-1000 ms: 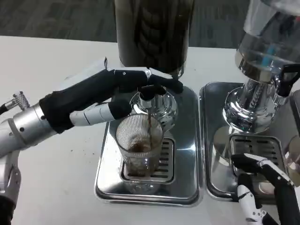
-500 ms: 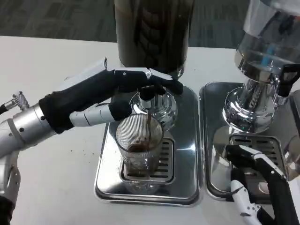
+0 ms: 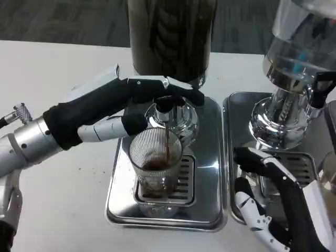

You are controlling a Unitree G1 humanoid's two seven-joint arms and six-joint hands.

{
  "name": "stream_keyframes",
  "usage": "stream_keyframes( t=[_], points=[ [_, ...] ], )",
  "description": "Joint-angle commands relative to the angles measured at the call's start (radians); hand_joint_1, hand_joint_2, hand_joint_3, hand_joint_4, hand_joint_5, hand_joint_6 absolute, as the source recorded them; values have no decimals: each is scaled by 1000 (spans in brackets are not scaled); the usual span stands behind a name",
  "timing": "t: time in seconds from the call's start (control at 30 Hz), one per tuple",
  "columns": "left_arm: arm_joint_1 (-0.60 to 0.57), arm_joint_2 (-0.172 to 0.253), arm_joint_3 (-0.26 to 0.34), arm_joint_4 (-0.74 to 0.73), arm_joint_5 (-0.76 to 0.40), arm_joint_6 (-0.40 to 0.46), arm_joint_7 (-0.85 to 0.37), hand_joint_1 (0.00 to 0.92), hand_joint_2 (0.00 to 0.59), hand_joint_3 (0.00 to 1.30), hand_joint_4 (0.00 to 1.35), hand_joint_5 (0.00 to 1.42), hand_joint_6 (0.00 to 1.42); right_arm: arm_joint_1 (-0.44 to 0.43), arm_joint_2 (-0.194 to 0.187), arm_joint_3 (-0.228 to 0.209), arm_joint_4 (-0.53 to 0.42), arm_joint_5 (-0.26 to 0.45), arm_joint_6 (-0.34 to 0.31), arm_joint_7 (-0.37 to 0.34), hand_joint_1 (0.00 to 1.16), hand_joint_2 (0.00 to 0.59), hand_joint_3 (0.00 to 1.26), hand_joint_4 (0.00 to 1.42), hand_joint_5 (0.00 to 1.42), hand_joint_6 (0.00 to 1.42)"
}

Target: Grasp the cup under the faucet to collect the drink, then remove the cup.

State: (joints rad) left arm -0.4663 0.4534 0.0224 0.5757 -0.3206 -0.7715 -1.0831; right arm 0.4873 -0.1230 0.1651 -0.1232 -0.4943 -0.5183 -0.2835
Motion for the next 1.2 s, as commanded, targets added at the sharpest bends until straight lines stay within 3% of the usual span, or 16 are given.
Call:
stream_keyframes(
  t=[0.03, 0.17, 0.47, 0.8, 1.2],
  points=[
    [23, 10, -16, 0, 17, -5, -19, 0, 103, 376, 257, 205, 292, -18, 8, 5, 15, 10, 13, 8, 401, 384, 328, 342, 356, 286],
    [25, 12, -14, 0, 18, -5, -17, 0, 103, 376, 257, 205, 292, -45, 9, 15, 33, 24, 22, 27, 400, 382, 326, 337, 356, 270],
    [30, 13, -14, -8, 16, -3, -15, 0, 103, 376, 262, 205, 292, -113, -3, 45, 58, 27, 50, 87, 421, 260, 173, 222, 264, 186],
    [36, 18, -9, -15, 12, 6, -9, 0, 102, 376, 266, 205, 292, -173, -12, 74, 76, 33, 112, 162, 451, 229, 36, 69, 135, 83],
    [51, 18, -10, -35, 9, 10, 4, 0, 108, 376, 278, 205, 292, -211, -10, 87, 95, 29, 130, 165, 453, 228, 0, 36, 78, 34]
  ],
)
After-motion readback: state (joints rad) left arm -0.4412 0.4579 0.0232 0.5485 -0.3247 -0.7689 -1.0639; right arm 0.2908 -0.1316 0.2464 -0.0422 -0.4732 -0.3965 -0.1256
